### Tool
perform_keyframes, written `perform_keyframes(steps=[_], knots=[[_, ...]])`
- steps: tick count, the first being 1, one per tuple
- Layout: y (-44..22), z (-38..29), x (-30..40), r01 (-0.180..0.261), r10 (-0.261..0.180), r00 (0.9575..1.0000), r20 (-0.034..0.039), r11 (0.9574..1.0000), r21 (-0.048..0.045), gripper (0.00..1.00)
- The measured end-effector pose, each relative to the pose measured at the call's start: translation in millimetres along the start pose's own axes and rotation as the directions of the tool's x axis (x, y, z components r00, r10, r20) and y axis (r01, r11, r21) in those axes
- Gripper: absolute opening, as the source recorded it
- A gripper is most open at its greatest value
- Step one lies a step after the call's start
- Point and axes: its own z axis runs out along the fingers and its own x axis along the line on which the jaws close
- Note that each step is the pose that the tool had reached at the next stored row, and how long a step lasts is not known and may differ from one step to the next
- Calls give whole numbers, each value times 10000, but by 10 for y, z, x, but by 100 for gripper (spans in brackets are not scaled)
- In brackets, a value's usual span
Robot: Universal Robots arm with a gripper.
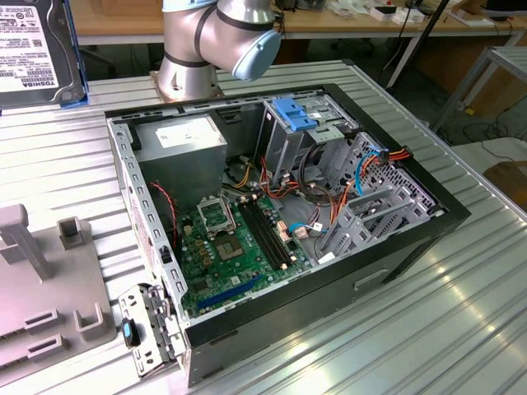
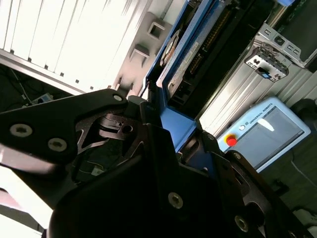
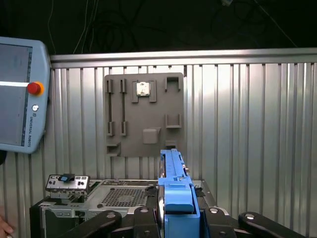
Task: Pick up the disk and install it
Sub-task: 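Pick up the disk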
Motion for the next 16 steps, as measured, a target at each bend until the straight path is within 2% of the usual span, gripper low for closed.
perform_keyframes(steps=[5, 9, 10, 12, 16], knots=[[-85, 3, -1, 0, 0, 10000, 0, 10000, -1, 37], [-178, 7, -1, 1, -1, 10000, -1, 10000, 0, 37], [-226, 8, -2, 1, -1, 10000, -1, 10000, -1, 37], [-249, 9, -2, 1, -1, 10000, -1, 10000, -1, 37], [-358, 14, -3, 0, 0, 10000, -1, 10000, -1, 37]])
